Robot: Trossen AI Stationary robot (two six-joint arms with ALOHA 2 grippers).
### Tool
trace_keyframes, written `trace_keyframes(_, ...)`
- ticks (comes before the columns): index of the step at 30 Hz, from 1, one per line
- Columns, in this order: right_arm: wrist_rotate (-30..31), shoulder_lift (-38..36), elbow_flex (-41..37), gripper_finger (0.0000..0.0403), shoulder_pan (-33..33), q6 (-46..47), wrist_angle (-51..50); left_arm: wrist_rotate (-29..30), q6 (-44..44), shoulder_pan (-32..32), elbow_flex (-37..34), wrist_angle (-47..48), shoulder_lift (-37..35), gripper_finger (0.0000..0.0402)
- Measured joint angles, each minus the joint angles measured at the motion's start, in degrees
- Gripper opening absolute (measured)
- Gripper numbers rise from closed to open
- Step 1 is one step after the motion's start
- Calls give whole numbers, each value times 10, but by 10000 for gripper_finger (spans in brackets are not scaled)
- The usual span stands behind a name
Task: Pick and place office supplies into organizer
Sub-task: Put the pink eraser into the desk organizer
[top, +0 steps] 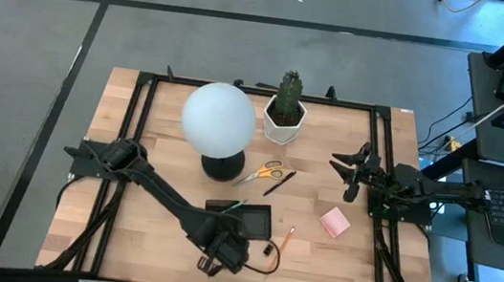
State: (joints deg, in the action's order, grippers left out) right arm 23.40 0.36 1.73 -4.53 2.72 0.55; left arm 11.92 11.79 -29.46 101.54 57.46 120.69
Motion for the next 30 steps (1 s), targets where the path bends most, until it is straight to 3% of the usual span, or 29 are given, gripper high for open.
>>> trace_keyframes(4,0,0,0,119,0,0,0,38,42,9,0,56,3,47)
trace_keyframes(18,0,0,0,119,0,0,0,2,186,33,1,71,28,52)
trace_keyframes(30,0,0,0,119,0,0,0,1,221,34,1,70,28,109)
